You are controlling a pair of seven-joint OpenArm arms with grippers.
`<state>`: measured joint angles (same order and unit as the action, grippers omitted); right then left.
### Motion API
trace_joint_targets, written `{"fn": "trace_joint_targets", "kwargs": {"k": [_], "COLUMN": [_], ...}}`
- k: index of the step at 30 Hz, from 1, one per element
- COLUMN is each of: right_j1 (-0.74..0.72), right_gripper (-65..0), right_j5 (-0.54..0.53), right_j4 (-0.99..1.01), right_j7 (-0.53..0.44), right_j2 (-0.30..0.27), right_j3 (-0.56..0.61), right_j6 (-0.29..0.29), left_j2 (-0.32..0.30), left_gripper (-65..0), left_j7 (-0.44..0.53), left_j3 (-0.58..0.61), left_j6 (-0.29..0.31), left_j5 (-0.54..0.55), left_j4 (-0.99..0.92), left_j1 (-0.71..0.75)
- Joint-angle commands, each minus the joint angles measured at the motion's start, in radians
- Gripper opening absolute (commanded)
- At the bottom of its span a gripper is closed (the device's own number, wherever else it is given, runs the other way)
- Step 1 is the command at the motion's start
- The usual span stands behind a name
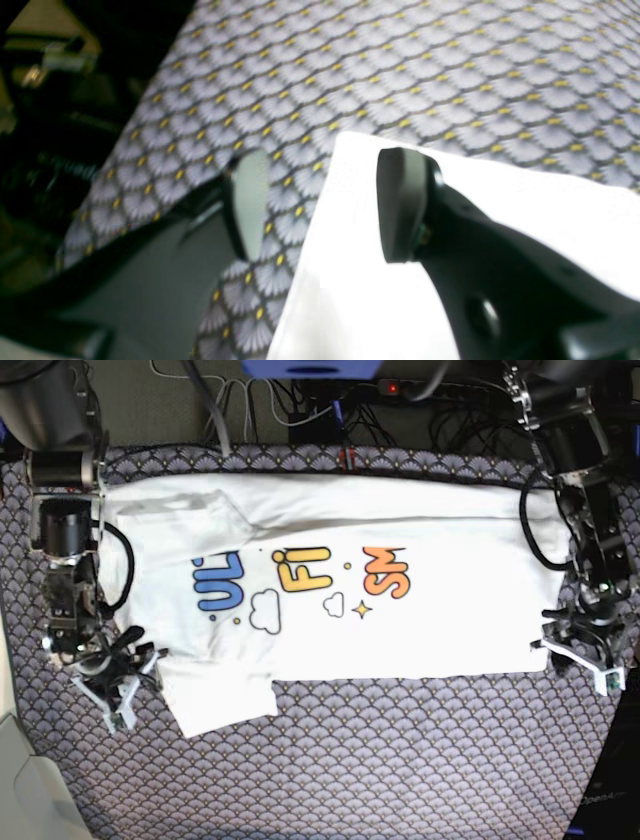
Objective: Fold the T-shirt properly
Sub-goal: 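Release the shoulder edge and move both grippers to the shirt's side edges, then grasp the shirt's hem-side edge with both grippers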
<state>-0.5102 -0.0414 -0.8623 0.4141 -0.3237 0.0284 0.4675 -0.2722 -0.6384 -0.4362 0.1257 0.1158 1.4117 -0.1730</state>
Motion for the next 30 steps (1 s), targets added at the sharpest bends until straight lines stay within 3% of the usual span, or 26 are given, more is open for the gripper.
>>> {"fn": "trace_joint_targets", "kwargs": {"k": [1,11,18,21,26,30], "right_j1": [-0.029,0.002,0.003,0.003,0.005,0.005], "right_gripper": [-29.2,-29.2,-30.6,-38.7,-62.9,-65.0], "right_j5": [-0.010,-0.010,-0.010,-0.010,-0.005,-0.004], "right_j4": [-0.005,0.142,0.163,0.168,0.168,0.168], "right_j7": [-0.031,-0.148,-0.152,-0.152,-0.151,-0.146], "right_j2": [-0.015,-0.021,-0.021,-0.019,-0.016,-0.016], "right_j3": [-0.006,-0.009,-0.008,-0.005,-0.003,-0.003], "right_j6": [-0.008,-0.009,-0.009,-0.009,-0.009,-0.009], "left_j2": [-0.022,-0.023,-0.028,-0.035,-0.035,-0.035], "left_gripper": [-31.1,-31.1,-31.1,-31.1,-31.1,-31.1], "left_j7": [0.024,0.024,0.025,0.035,0.039,0.154], "left_j3": [-0.005,-0.008,-0.010,-0.005,-0.005,-0.003], "left_j6": [-0.007,-0.002,-0.007,-0.007,-0.002,-0.002], "left_j5": [0.002,0.002,0.002,0.002,0.002,0.002], "left_j4": [0.019,0.021,-0.001,-0.044,-0.173,-0.351], "left_j1": [-0.018,-0.006,-0.016,-0.029,-0.090,-0.159]}}
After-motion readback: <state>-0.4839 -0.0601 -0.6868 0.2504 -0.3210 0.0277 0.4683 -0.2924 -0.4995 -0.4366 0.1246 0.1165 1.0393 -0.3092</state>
